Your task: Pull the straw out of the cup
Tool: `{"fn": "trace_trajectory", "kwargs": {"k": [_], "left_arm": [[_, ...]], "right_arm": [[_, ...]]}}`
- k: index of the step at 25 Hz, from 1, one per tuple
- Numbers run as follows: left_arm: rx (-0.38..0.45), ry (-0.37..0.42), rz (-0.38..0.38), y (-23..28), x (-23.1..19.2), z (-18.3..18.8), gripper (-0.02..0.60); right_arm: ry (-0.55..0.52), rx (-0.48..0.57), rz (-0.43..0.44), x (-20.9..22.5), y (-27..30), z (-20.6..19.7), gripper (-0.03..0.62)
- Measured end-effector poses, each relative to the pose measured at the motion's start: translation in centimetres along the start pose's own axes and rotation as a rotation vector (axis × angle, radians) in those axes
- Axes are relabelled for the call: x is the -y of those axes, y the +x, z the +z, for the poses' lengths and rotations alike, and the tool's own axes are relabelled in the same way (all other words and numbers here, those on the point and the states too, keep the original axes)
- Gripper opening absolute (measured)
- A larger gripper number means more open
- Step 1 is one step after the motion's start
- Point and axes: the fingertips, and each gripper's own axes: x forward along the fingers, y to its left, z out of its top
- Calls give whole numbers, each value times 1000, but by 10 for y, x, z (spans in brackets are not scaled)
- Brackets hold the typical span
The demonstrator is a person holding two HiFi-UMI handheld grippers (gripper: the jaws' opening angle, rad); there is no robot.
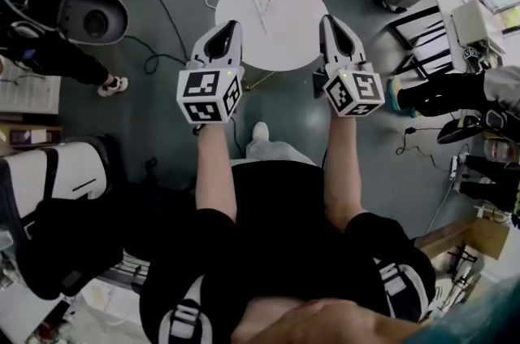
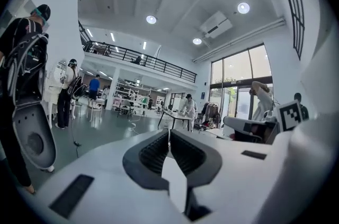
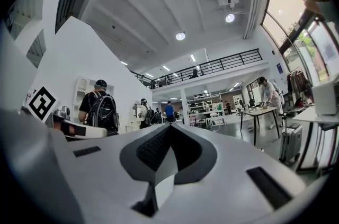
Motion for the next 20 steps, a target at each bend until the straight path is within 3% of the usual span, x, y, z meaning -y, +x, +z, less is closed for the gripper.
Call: {"fn": "trace_trajectory", "kwargs": {"k": [4,12,20], "left_arm": [[-25,31,0,34,13,3,15],[-98,66,-9,78,12,-4,15],[-176,89,-41,146,0,-21,15]], "right_arm": [[43,0,-3,36,15,-2,15],[83,-29,8,58,39,-16,15],[106,-77,-51,104,71,-32,14]]}}
